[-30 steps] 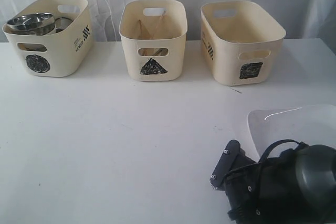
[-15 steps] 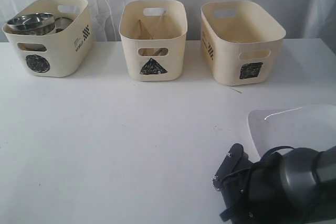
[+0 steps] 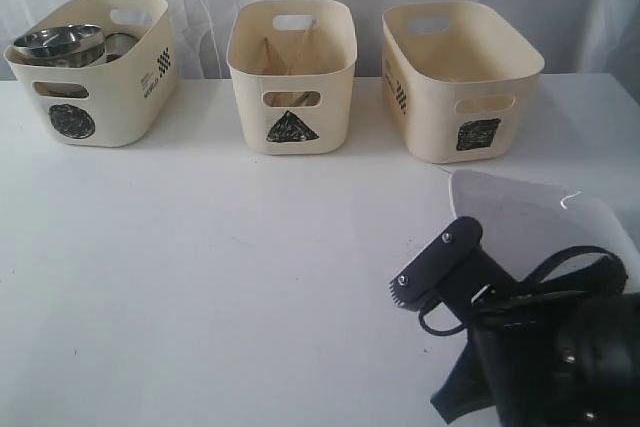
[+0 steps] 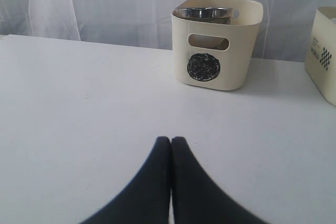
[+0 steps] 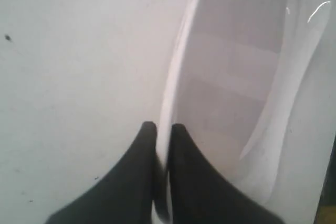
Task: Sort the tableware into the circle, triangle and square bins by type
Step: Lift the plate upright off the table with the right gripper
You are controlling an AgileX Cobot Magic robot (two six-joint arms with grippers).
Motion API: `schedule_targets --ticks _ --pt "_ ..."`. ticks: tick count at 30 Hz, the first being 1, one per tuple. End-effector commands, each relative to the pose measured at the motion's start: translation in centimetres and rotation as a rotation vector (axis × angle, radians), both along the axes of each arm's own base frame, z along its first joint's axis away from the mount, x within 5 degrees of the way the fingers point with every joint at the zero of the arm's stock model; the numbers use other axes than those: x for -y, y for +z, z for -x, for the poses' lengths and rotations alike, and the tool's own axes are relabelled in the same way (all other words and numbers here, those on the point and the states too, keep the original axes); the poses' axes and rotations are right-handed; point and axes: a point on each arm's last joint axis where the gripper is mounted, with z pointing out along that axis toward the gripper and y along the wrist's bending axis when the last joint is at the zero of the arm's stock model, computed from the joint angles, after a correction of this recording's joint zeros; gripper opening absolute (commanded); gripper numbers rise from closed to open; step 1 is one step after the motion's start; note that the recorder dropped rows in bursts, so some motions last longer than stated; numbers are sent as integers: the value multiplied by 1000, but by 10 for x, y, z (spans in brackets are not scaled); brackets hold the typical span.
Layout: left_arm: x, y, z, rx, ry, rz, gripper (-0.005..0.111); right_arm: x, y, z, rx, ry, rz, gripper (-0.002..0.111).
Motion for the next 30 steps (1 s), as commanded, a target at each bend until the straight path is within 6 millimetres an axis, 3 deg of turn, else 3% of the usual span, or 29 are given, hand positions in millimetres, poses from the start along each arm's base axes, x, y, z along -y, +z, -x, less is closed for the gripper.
schedule_targets --ticks 1,8,18,23,30 --pt "0 -1 0 7 3 9 0 2 28 12 85 -3 -104 0" --pt "0 -1 0 7 3 9 0 17 58 22 176 -19 -147 0" --pt "0 -1 0 7 3 9 0 36 87 27 327 -18 -113 0" --pt "0 -1 0 7 3 9 0 35 105 23 398 0 -121 0" --pt "0 -1 0 7 3 9 0 29 146 12 515 43 -104 0"
